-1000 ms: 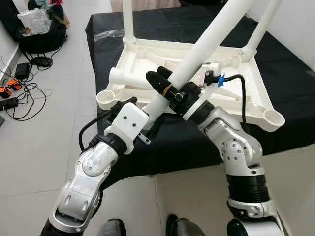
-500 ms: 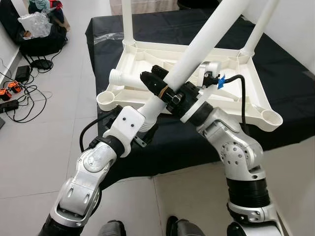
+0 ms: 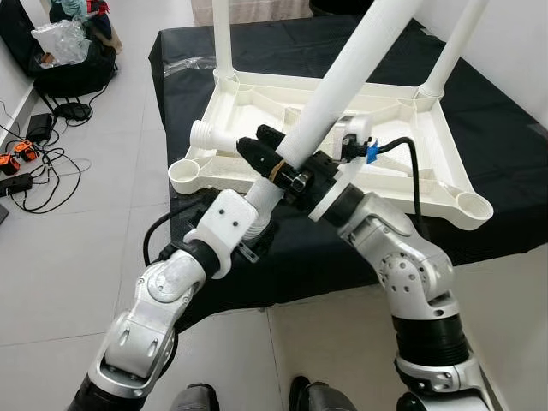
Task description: Building children table
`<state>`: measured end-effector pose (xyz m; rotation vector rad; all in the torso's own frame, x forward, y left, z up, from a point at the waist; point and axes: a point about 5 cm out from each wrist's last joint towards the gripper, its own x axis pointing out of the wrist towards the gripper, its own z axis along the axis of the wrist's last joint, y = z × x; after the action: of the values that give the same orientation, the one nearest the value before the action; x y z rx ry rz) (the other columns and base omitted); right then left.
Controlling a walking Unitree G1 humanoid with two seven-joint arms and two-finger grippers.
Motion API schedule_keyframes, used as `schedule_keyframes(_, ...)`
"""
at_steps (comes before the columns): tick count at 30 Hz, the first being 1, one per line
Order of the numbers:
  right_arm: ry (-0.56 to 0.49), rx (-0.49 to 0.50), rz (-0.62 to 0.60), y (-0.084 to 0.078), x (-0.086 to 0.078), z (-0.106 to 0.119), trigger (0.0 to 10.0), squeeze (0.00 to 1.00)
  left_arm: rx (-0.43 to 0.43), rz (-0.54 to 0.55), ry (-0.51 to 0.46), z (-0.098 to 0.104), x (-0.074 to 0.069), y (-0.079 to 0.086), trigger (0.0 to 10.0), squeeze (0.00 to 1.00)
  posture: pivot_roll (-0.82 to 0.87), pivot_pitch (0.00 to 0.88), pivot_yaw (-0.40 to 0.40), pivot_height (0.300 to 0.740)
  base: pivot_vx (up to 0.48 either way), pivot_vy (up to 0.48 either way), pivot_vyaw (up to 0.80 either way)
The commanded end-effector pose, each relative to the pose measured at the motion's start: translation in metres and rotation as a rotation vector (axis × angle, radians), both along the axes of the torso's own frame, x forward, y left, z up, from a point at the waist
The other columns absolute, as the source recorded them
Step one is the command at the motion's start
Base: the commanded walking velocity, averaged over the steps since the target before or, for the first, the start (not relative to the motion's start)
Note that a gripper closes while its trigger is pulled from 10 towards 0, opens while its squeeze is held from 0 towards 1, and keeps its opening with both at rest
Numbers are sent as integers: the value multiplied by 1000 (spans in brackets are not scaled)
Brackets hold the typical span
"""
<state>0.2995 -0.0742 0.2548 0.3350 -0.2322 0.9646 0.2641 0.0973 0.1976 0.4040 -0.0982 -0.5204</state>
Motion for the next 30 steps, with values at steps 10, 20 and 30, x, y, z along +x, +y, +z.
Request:
schedule_keyframes(10,-23,-14,23,3,-6,-1,0,0,24,-12,-19,1,-1,0,4980,0,8,150,-35,740,0,0,0)
schedule_keyframes(20,-29,-20,23,4,-7,-2,0,0,29,-18,-39,3,-1,0,0,0,8,149,-35,740,0,0,0)
schedule_keyframes(30,-23,-32,22,6,-6,-2,10000,1000,63,-8,-50,3,0,0,10000,0,9,149,-35,740,0,0,0)
